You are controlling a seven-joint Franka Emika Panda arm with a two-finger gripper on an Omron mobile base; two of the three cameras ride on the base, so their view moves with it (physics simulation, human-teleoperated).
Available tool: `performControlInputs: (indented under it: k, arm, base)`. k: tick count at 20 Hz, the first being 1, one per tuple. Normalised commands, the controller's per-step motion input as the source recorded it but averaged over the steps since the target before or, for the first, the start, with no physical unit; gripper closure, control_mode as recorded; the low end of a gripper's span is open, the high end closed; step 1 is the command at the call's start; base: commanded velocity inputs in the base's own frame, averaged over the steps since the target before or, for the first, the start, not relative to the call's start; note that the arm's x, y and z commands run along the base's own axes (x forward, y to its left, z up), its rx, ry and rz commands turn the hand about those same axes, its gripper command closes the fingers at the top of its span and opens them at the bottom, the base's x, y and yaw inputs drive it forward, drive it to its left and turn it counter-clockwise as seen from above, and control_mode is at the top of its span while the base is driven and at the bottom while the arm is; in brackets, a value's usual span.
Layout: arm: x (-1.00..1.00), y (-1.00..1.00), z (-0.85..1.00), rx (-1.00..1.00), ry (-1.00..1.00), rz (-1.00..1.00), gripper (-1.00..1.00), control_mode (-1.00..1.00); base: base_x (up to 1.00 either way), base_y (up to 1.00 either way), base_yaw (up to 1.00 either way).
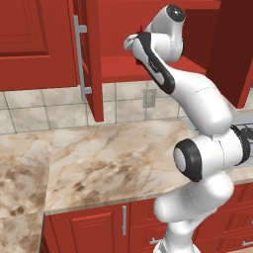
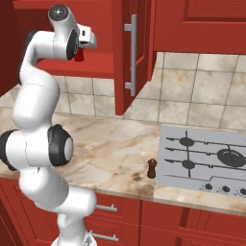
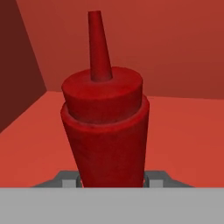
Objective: Take 2 condiments from the cabinet and move them on the counter near the stove.Make sure the condiments are lined up with each other, next to each other.
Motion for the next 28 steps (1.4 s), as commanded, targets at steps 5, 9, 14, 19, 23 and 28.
performControlInputs:
  k: [5,9,14,19,23,28]
  arm:
    - [-0.55,-0.26,0.00,0.00,-0.01,0.02,1.00,-1.00]
    - [-0.59,-0.21,0.00,0.00,-0.03,0.06,1.00,-1.00]
    - [-0.64,-0.17,0.00,0.00,-0.04,0.06,1.00,-1.00]
    - [-0.76,-0.24,0.00,0.00,-0.06,0.05,1.00,-1.00]
    - [-0.81,-0.24,0.00,0.00,-0.05,0.04,1.00,-1.00]
    - [-0.79,-0.28,-0.01,0.00,-0.06,0.02,1.00,-1.00]
  base:
    - [0.00,0.00,0.00]
    - [0.00,0.00,0.00]
    - [0.00,0.00,0.00]
    - [0.00,0.00,0.00]
    - [0.00,0.00,0.00]
    - [0.00,0.00,0.00]
